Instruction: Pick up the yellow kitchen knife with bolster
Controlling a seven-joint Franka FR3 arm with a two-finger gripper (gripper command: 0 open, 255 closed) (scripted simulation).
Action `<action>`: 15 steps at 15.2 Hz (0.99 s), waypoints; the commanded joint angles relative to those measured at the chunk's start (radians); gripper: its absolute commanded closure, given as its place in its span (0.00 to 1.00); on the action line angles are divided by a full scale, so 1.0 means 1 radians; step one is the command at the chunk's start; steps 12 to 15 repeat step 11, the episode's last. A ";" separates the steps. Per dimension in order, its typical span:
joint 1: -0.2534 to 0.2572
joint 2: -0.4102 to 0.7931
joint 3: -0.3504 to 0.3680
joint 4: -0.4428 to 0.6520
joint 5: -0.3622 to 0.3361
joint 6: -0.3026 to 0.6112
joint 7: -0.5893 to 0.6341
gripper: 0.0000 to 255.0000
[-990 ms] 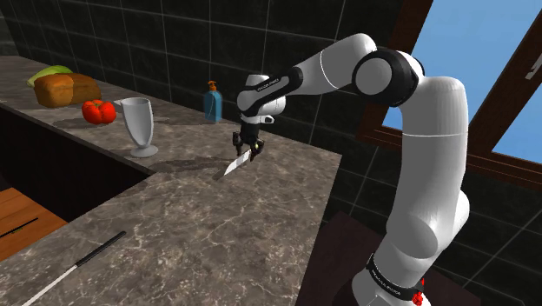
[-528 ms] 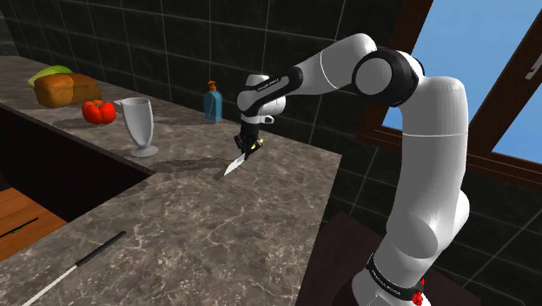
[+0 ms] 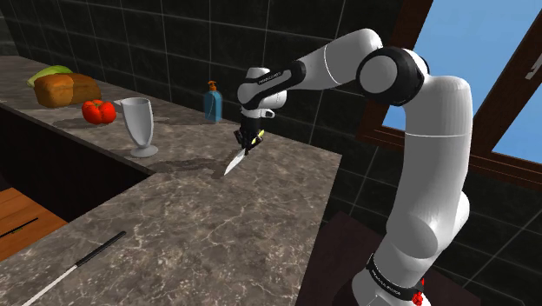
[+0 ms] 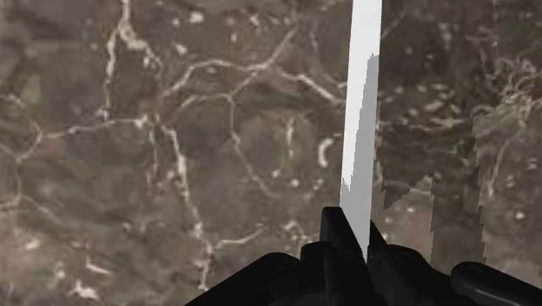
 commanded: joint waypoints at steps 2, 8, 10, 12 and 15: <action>-0.002 -0.019 0.000 0.017 0.001 -0.036 0.001 1.00; -0.003 -0.049 0.001 0.057 0.003 -0.106 0.005 1.00; -0.003 -0.054 0.001 0.066 0.003 -0.120 0.006 1.00; -0.003 -0.054 0.001 0.066 0.003 -0.120 0.006 1.00; -0.003 -0.054 0.001 0.066 0.003 -0.120 0.006 1.00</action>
